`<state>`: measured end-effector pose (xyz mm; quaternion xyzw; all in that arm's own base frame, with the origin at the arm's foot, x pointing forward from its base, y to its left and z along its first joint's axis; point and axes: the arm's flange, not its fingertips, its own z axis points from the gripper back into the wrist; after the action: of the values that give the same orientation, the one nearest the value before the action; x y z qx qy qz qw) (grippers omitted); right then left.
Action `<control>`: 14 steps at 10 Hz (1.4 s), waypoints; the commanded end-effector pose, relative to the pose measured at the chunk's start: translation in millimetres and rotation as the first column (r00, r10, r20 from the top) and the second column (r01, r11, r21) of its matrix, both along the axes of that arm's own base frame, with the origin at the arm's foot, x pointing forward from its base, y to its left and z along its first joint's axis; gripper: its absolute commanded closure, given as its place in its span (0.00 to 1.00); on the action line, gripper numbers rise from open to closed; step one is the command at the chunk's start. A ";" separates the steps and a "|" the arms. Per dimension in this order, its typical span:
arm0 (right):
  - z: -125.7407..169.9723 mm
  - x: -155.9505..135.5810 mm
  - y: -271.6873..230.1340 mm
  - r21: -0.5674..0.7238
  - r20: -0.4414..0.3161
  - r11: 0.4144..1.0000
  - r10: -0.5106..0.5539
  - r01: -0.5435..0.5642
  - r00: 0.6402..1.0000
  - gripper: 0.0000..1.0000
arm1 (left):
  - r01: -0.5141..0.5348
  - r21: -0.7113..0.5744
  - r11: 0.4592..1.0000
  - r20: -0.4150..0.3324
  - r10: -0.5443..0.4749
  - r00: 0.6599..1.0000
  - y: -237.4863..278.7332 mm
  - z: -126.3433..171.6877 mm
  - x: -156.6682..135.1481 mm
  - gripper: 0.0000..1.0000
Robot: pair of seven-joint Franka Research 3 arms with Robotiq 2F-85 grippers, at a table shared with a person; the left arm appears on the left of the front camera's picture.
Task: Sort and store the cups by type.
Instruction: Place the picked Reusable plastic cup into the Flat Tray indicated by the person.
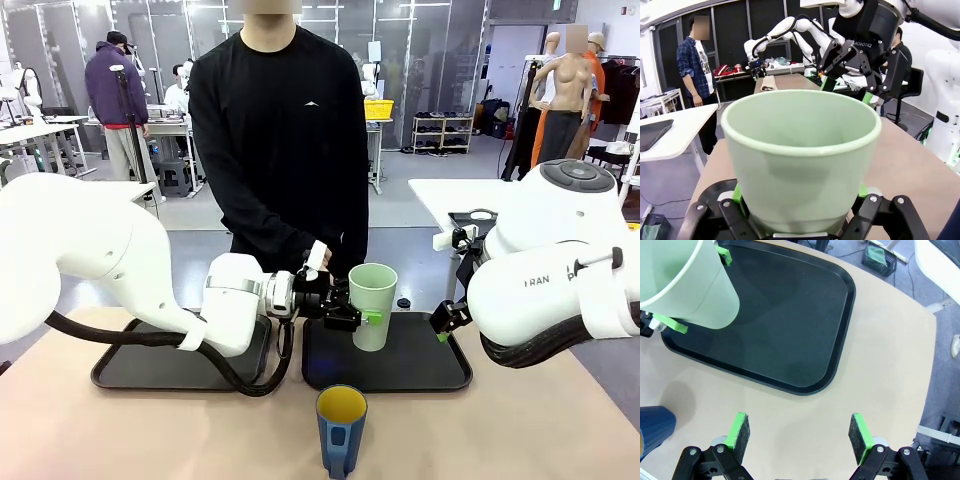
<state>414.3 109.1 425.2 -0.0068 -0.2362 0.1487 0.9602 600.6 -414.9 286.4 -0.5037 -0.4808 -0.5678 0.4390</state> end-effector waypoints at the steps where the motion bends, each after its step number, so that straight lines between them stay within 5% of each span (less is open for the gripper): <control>1: -0.5 0.3 -0.7 0.003 -0.002 1.000 -0.001 0.001 1.000 0.00 | -0.005 0.001 1.000 0.014 0.005 1.000 4.6 6.1 -0.7 0.13; 14: -0.5 0.3 -0.7 0.003 -0.002 1.000 -0.001 0.001 1.000 0.00 | -0.097 -0.022 0.995 -0.036 0.097 0.995 -12.7 -46.6 15.6 0.13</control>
<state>414.3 109.1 425.2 -0.0068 -0.2362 0.1487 0.9602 612.4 -422.4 241.5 -0.5004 -0.4849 -0.5450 0.4663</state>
